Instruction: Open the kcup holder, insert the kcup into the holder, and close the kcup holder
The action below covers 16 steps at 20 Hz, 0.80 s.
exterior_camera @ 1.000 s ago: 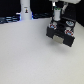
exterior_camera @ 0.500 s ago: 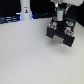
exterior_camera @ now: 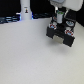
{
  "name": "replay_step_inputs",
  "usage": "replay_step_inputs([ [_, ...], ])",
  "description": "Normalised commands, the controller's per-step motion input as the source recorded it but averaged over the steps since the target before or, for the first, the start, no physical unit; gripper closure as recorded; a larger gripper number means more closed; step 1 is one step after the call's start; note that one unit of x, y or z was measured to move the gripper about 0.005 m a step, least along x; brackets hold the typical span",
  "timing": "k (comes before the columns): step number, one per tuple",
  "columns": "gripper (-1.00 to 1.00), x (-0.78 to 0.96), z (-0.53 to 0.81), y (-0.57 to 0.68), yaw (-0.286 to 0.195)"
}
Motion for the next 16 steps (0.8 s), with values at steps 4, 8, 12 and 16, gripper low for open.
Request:
replay_step_inputs([
  [4, 1.0, -0.03, -0.24, 0.0, 0.018],
  [8, 1.0, -0.01, -0.21, -0.03, 0.001],
  [12, 1.0, 0.23, 0.33, 0.0, -0.018],
  [16, 1.0, 0.43, 0.44, 0.03, -0.026],
])
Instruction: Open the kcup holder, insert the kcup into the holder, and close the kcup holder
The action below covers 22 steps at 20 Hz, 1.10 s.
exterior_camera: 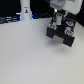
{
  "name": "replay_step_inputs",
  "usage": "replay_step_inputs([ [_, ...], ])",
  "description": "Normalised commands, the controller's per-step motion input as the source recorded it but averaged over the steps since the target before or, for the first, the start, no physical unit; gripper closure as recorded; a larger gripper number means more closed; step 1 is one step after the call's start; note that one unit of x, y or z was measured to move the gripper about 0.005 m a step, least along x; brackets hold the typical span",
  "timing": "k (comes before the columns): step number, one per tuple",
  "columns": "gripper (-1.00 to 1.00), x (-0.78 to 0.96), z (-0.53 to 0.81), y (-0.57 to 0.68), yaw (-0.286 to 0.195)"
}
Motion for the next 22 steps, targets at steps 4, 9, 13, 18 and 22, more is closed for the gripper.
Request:
replay_step_inputs([
  [4, 1.0, 0.55, 0.31, 0.16, -0.001],
  [9, 1.0, 0.59, 0.17, 0.22, -0.001],
  [13, 1.0, 0.34, 0.04, 0.12, -0.001],
  [18, 1.0, 0.0, -0.26, 0.01, 0.009],
  [22, 1.0, 0.01, -0.23, 0.06, 0.014],
])
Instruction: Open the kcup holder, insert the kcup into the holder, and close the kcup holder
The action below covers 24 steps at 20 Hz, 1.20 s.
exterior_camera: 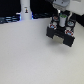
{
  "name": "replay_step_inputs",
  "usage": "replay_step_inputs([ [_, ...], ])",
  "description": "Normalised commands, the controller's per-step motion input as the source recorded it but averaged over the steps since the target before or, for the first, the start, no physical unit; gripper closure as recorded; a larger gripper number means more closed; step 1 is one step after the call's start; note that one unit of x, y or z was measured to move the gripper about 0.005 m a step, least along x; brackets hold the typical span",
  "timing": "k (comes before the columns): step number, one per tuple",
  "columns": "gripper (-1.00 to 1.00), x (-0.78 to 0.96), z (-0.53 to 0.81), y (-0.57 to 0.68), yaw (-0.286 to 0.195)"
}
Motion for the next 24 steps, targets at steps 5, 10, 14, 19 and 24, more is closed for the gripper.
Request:
replay_step_inputs([
  [5, 1.0, -0.06, -0.17, 0.02, 0.028],
  [10, 1.0, -0.01, -0.17, 0.05, 0.038],
  [14, 1.0, 0.02, -0.17, 0.11, 0.038],
  [19, 1.0, 0.01, -0.08, 0.14, 0.037],
  [24, 1.0, 0.02, -0.04, 0.14, 0.048],
])
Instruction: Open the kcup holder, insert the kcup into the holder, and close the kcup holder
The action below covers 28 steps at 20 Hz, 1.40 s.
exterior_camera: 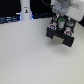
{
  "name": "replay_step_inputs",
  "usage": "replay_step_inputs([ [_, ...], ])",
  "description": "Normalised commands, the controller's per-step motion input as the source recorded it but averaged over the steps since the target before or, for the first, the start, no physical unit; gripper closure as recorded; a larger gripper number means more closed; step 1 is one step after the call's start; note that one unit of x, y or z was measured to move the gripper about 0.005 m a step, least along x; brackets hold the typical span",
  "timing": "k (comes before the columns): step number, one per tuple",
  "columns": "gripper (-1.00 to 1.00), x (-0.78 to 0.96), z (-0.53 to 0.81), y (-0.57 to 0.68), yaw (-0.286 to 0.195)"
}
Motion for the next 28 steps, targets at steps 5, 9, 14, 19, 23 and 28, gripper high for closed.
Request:
replay_step_inputs([
  [5, 1.0, 0.02, -0.07, 0.11, 0.044],
  [9, -1.0, 0.14, 0.17, 0.12, 0.078],
  [14, -1.0, 0.29, 0.47, -0.09, 0.102],
  [19, -1.0, 0.42, 0.49, -0.31, 0.093],
  [23, -1.0, 0.53, 0.41, -0.4, 0.06],
  [28, -1.0, 0.62, 0.29, -0.46, 0.031],
])
